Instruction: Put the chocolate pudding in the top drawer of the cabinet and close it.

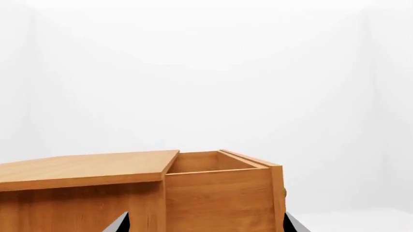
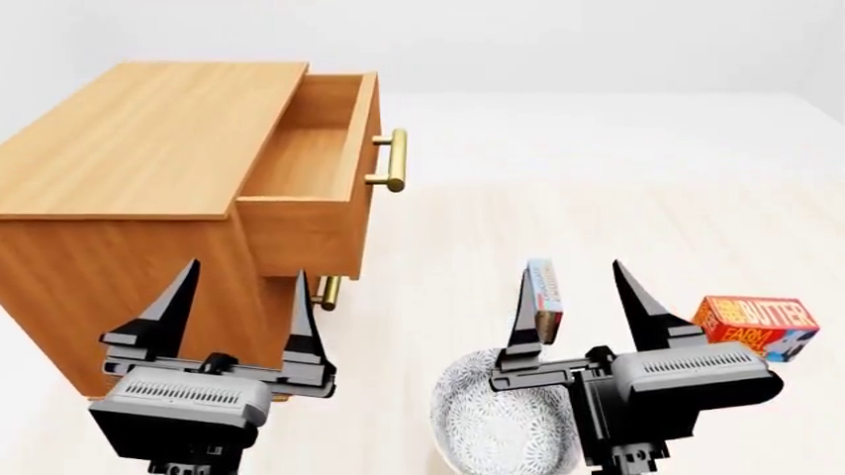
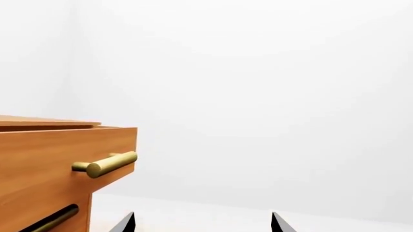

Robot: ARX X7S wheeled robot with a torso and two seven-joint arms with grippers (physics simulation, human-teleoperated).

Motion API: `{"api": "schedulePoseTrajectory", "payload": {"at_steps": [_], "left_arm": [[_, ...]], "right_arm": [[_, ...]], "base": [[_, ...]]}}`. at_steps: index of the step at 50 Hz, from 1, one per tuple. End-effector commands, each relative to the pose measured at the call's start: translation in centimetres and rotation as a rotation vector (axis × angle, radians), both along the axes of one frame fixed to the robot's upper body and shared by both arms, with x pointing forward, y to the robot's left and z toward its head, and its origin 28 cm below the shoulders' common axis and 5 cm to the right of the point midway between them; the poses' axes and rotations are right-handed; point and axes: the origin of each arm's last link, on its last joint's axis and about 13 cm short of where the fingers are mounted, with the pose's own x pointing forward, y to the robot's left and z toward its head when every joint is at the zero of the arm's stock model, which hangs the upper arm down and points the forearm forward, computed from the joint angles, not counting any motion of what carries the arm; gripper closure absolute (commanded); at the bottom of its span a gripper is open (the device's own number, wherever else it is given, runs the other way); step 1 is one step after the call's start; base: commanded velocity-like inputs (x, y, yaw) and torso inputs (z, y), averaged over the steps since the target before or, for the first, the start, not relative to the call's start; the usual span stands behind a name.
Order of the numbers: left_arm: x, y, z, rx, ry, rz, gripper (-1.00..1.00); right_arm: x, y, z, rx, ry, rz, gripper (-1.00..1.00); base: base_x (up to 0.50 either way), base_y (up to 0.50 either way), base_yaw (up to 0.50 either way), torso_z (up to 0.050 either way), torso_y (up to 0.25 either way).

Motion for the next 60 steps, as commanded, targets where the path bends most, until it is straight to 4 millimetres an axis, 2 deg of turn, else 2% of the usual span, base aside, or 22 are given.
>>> {"api": "schedulePoseTrajectory", "payload": {"at_steps": [1, 35, 41, 46, 60], "left_arm": [[0.0, 0.0, 0.1, 0.0, -0.003, 0.002, -1.0], [0.2, 0.3, 0.3, 0.001, 0.014, 0.046, -1.0], [1.0, 0.6, 0.8, 0.025, 0.065, 0.091, -1.0], [1.3, 0.7, 1.5, 0.049, 0.086, 0.091, -1.0], [2.3, 1.5, 6.2, 0.127, 0.026, 0.106, -1.0]], "right_arm": [[0.1, 0.0, 0.0, 0.0, 0.0, -0.001, -1.0], [0.0, 0.0, 0.1, 0.001, 0.006, -0.023, -1.0], [0.1, -0.1, 0.1, -0.001, 0.008, -0.026, -1.0], [0.2, 0.0, 0.3, -0.014, 0.007, -0.027, -1.0], [0.2, 0.2, 0.8, -0.026, 0.004, -0.022, -1.0]], "base": [[0.1, 0.0, 0.0, 0.0, 0.0], [0.05, 0.0, 0.0, 0.0, 0.0], [0.0, 0.0, 0.0, 0.0, 0.0], [0.0, 0.0, 0.0, 0.0, 0.0], [0.0, 0.0, 0.0, 0.0, 0.0]]}}
